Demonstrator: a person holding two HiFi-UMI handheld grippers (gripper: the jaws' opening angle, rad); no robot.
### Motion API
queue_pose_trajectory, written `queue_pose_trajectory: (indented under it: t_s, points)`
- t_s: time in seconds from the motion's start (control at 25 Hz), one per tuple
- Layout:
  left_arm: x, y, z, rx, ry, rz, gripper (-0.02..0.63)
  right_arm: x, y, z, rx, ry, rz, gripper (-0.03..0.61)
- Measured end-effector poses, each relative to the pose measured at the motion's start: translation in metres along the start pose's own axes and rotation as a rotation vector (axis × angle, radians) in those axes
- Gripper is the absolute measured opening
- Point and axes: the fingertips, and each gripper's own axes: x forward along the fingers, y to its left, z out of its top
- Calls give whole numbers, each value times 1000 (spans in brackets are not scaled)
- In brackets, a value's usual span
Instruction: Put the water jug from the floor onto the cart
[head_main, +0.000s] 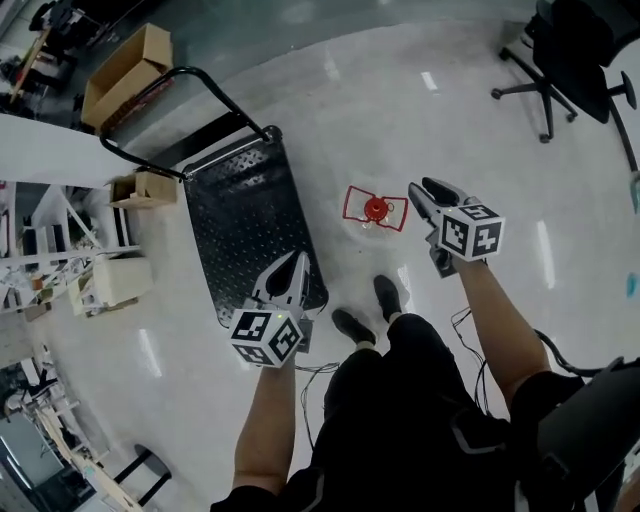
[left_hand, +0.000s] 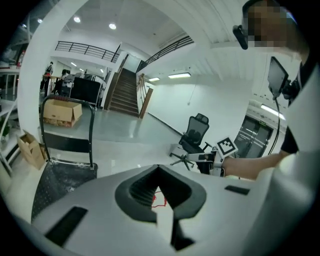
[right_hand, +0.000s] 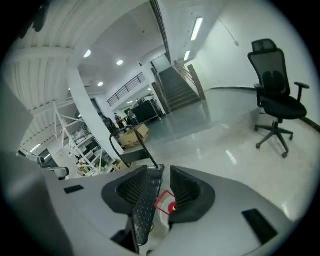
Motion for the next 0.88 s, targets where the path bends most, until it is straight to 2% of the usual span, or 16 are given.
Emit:
queue_pose_trajectory:
  t_s: [0.24,0.4,0.48,0.6,0.88]
  points:
    - [71,19,-67,-43,143,-23,-8,58,-71,-88,146,148,-62,169]
    - [106,30,-123,-58,288,-27,-8,88,-109,-145,272,224,-103,197]
    - [118,37,-146,-101,335,-23,-8,100,-122,-170,324,260,-119,209]
    - [133,51,-174,-166,376,-1,-8,116,-135,-203,357,313,-133,221]
    - [145,65,-222,-189,490,0,-8,145,-152,-250,408,380,-154,225]
